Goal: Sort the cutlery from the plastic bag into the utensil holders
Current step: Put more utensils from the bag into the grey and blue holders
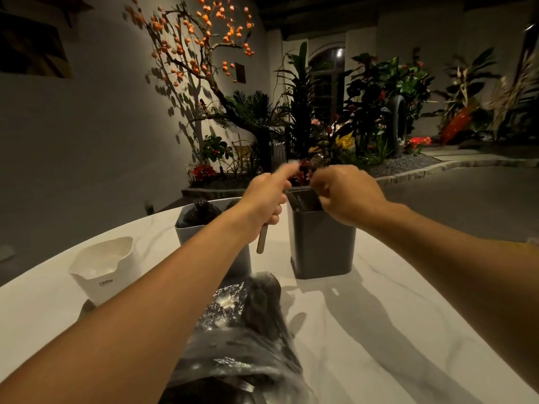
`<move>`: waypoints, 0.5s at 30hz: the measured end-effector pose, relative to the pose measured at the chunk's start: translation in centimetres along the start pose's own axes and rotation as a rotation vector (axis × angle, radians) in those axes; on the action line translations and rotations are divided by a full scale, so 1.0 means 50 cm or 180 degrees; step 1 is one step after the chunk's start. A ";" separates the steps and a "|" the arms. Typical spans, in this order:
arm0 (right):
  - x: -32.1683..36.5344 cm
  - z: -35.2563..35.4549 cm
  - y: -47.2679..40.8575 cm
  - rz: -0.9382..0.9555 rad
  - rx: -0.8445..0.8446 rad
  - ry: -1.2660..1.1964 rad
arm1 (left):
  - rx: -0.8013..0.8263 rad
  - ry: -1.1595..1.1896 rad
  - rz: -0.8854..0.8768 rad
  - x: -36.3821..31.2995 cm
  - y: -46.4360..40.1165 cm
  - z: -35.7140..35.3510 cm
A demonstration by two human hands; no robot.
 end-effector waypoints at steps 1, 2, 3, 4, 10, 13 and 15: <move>0.005 -0.010 -0.001 -0.0059 0.0066 -0.0020 | 0.0046 0.0113 0.0054 0.004 0.002 0.006; 0.013 -0.012 -0.007 -0.0141 -0.0002 -0.0318 | 0.0058 0.0188 0.0075 0.006 0.005 0.011; 0.025 -0.005 -0.015 -0.0265 -0.0081 -0.0836 | 0.0004 0.0186 0.0042 0.007 0.005 0.017; 0.042 0.001 -0.024 -0.0371 -0.0103 -0.1423 | -0.0114 0.0120 -0.0047 0.008 0.004 0.026; 0.150 0.045 -0.059 0.0103 -0.0889 -0.2146 | -0.0737 -0.0058 -0.1084 -0.011 0.010 0.103; 0.193 0.056 -0.061 0.0489 -0.1318 -0.2097 | -0.0944 0.0053 -0.1371 -0.028 0.022 0.157; 0.227 0.059 -0.066 0.0740 -0.1556 -0.2089 | -0.1045 0.0143 -0.1392 -0.033 0.028 0.192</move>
Point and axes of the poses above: each hand's wrist, its own y-axis away from the middle knuckle, its own z-axis out of the back of the hand, x = y × z, the point moved 4 cm from there along -y, towards the middle knuckle, and after that the axes turned 8 degrees about -x, right-handed, at the moved point
